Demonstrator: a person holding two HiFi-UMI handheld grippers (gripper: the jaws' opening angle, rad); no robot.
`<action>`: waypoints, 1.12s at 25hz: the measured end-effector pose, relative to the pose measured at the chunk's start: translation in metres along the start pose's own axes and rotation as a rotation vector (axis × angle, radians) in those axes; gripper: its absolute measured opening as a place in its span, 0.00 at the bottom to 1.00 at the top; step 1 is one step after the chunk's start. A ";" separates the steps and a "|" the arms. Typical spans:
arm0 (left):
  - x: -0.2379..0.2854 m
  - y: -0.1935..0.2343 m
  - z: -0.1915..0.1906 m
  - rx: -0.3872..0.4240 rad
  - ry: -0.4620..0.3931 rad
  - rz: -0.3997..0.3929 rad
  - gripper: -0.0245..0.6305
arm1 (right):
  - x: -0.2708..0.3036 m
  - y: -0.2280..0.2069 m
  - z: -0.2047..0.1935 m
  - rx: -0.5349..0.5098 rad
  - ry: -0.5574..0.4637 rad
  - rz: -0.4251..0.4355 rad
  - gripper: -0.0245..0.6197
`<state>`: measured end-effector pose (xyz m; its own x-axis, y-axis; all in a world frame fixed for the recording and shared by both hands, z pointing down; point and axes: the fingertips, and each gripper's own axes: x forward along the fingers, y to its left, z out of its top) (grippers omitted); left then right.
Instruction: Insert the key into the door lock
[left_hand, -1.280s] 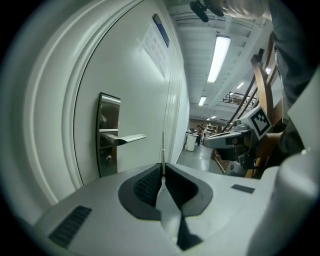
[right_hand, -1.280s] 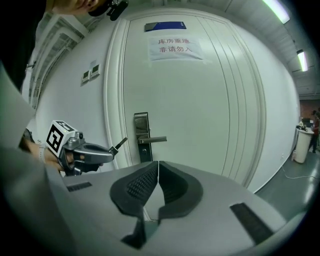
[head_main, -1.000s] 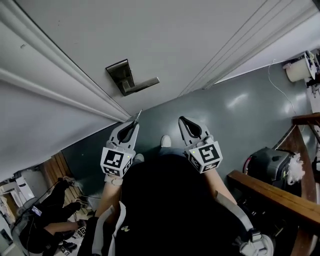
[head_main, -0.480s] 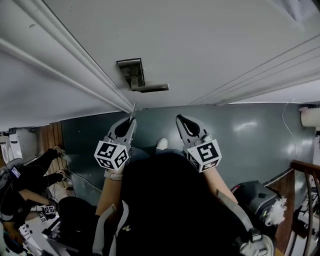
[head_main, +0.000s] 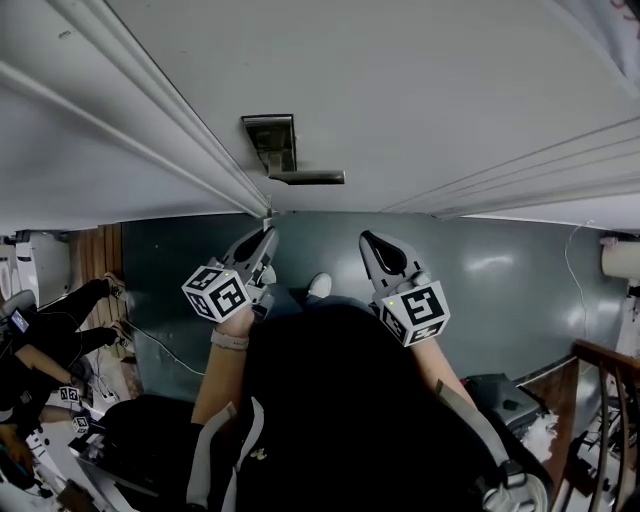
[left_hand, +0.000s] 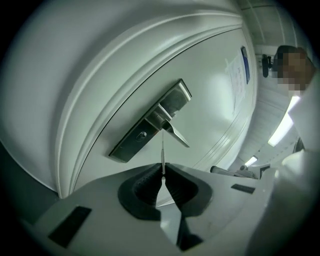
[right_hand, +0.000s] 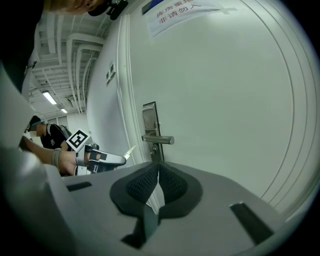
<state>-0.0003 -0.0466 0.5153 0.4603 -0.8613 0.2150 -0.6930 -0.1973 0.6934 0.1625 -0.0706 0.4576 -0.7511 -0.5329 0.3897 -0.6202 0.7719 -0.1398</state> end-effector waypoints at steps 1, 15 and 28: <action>0.001 0.003 0.000 -0.023 0.001 -0.008 0.07 | 0.000 0.000 -0.001 -0.003 0.000 -0.003 0.06; 0.026 0.036 0.009 -0.341 0.021 -0.185 0.07 | 0.008 0.014 0.001 0.021 0.047 -0.137 0.06; 0.055 0.036 0.011 -0.506 0.107 -0.309 0.07 | 0.004 0.017 0.002 0.030 0.070 -0.271 0.06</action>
<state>-0.0062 -0.1060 0.5450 0.6695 -0.7429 0.0009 -0.1798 -0.1609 0.9705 0.1479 -0.0603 0.4548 -0.5401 -0.6926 0.4782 -0.8037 0.5930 -0.0487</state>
